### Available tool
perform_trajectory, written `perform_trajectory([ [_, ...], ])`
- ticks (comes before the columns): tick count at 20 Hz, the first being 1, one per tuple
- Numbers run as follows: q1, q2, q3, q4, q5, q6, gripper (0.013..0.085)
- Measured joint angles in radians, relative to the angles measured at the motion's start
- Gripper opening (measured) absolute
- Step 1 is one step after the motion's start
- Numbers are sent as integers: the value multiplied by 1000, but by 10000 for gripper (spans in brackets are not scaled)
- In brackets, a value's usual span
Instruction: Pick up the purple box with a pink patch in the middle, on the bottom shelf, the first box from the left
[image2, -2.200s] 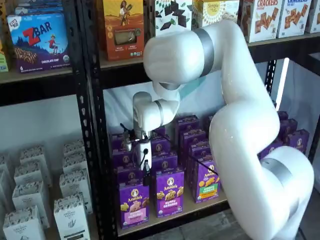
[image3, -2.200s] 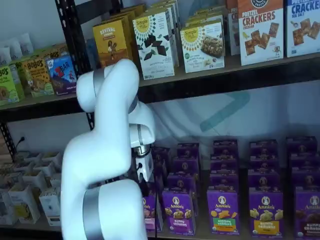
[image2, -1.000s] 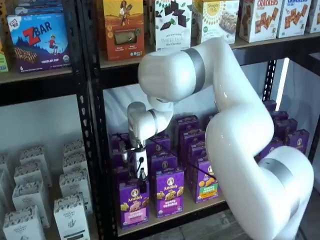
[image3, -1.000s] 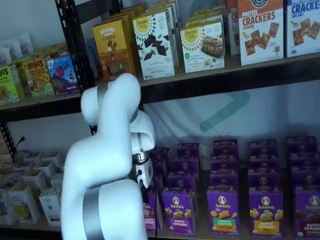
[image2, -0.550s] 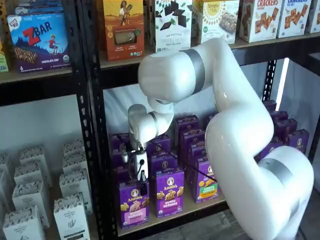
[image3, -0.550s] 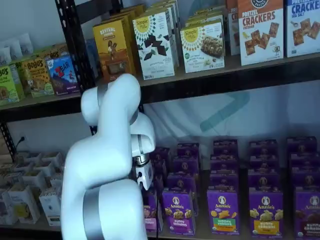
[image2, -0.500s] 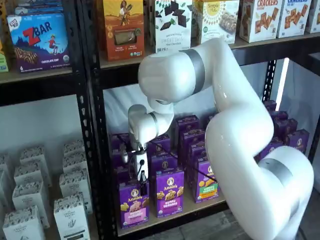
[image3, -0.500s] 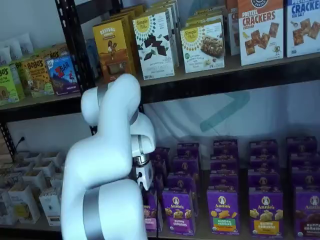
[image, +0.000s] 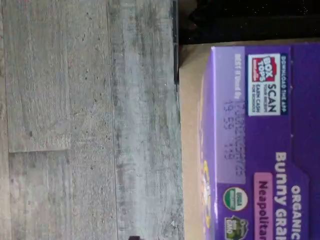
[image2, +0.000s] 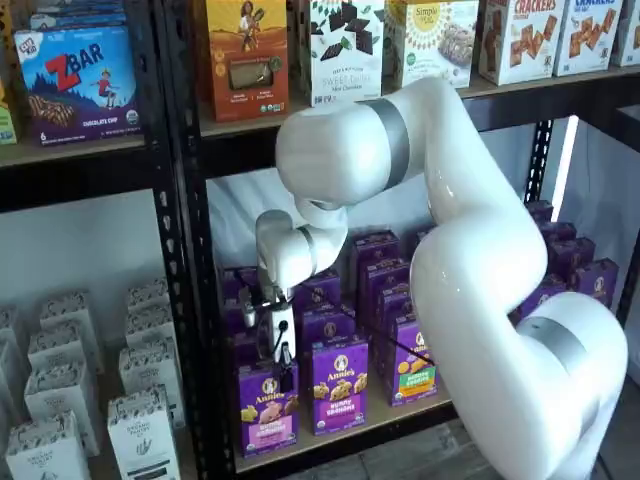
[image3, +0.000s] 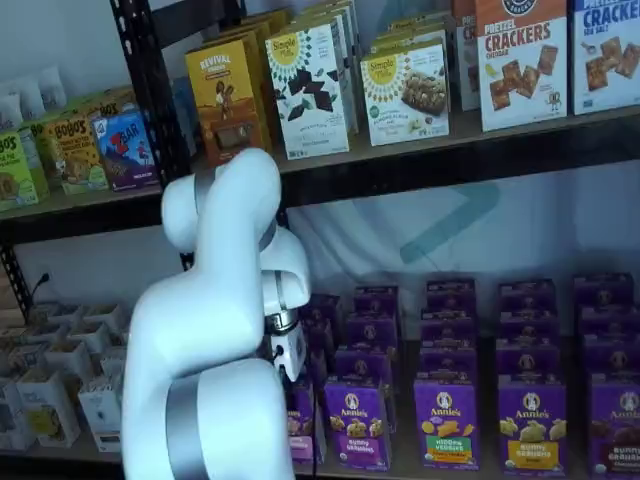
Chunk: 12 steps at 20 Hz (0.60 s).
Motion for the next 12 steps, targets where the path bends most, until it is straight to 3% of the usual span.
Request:
perform_trajectory([
  [12, -5, 7, -19, 3, 14, -8, 850],
])
